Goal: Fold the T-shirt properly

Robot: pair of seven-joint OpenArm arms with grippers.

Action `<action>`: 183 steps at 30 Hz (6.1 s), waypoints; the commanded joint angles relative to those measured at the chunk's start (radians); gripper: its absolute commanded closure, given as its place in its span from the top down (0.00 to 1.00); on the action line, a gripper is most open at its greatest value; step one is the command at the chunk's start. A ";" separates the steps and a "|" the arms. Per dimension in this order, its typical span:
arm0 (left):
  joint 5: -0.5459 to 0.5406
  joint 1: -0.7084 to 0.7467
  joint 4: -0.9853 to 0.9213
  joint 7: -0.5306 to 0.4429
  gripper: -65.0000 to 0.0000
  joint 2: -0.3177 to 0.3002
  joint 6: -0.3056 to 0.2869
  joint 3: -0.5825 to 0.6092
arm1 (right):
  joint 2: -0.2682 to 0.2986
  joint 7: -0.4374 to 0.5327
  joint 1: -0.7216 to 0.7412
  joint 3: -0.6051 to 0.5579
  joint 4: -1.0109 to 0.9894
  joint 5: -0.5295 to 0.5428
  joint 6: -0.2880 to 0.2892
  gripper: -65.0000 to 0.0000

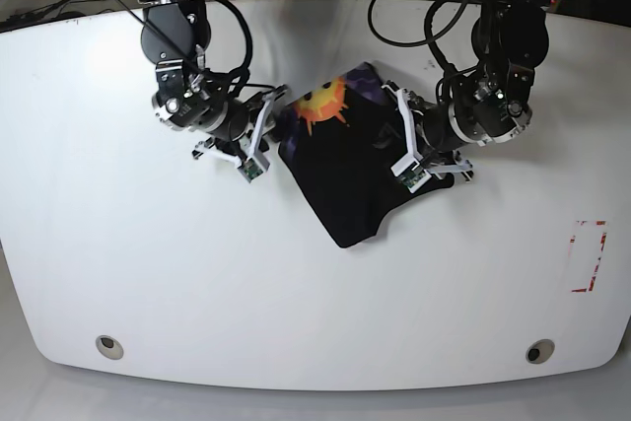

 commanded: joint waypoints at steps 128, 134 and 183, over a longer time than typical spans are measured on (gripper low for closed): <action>0.367 0.739 0.091 -0.851 0.68 0.158 0.264 -0.264 | 0.046 0.951 -0.603 0.375 0.110 -0.083 -0.121 0.26; 0.365 0.924 0.131 -0.773 0.68 0.210 0.264 -0.304 | 0.045 0.952 -0.837 0.375 0.195 -0.013 -0.121 0.26; 0.373 0.304 -1.385 -0.850 0.69 0.101 0.439 -0.363 | 0.100 0.958 -0.293 0.170 -1.169 -0.154 -0.131 0.26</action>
